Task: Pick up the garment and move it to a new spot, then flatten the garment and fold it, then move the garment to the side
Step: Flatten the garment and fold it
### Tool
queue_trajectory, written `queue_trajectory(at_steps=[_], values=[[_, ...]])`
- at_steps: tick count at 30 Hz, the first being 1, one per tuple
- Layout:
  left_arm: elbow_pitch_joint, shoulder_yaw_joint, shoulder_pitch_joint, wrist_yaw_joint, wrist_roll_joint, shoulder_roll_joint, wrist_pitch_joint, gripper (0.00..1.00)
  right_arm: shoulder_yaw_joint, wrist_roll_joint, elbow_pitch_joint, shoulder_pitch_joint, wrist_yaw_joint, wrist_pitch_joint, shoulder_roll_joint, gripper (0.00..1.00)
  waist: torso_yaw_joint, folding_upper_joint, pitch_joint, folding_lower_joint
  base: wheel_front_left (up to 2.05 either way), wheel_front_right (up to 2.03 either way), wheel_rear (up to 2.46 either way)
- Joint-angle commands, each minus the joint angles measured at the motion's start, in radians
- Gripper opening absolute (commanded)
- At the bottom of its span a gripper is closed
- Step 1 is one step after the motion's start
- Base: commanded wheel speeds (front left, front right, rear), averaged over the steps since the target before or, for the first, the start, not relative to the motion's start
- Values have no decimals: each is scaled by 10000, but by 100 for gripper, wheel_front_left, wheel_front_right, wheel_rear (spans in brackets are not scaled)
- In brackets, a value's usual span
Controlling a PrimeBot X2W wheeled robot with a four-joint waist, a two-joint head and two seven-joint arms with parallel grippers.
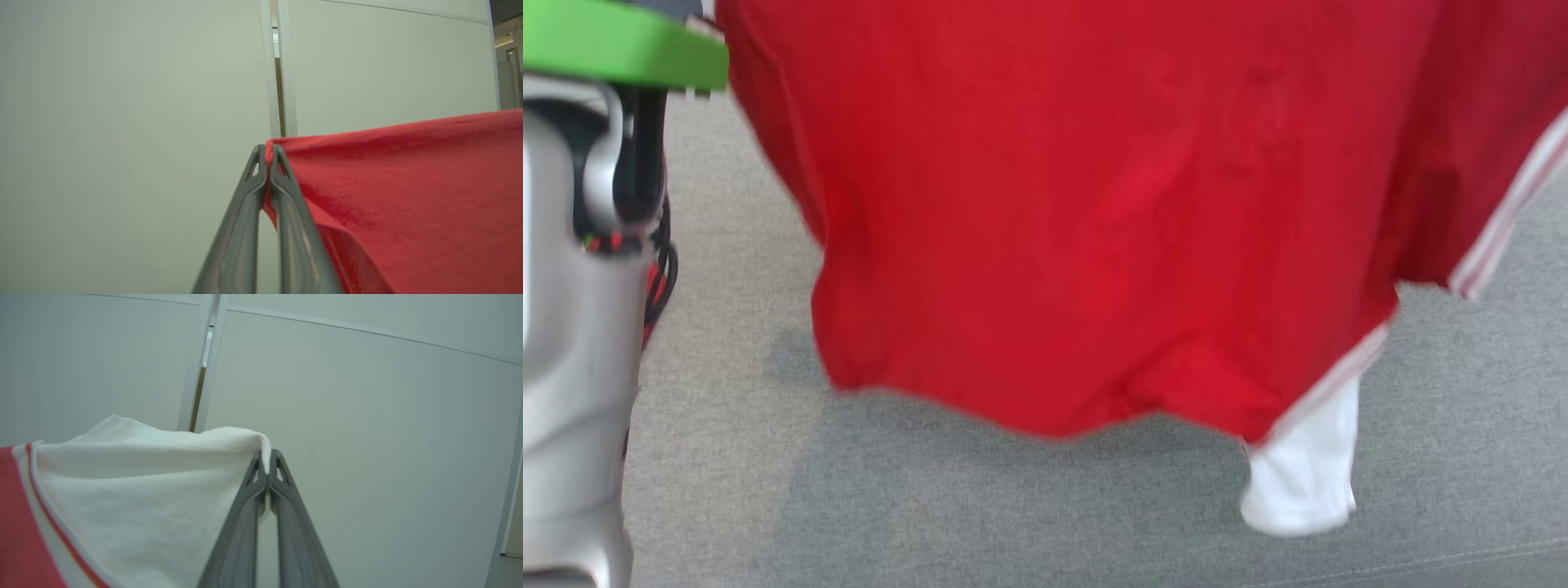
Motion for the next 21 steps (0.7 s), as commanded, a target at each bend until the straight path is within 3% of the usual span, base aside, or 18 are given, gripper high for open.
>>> queue_trajectory(at_steps=[1, 5, 11, 14, 21], values=[[754, 35, -527, -156, -138, -143, -239, 0, 333, 47, 584, -598, -21, -176, 145, 0, -27, 0, 586, 0, 0, 0, 0], [3586, 311, -2027, -501, -473, -588, -1207, 0, 1396, 158, 2892, -2608, -23, -878, 879, 0, -152, 0, 760, 0, 0, 0, 0], [6637, 396, -3321, -951, -505, -730, -1926, 0, 2391, 296, 5755, -4432, -23, -1843, 1974, 0, -379, 0, 787, 0, 0, 0, 0], [7912, 347, -3283, -1035, -475, -852, -2083, 0, 3017, 456, 6864, -4564, -21, -2094, 2562, 0, -444, 0, 857, 0, 0, 0, 0], [10248, 464, -1978, -1183, -648, -1357, -2257, 0, 4609, 1479, 8890, -3238, -21, -2517, 3818, 0, -663, 0, 1200, 0, 0, 0, 0]])
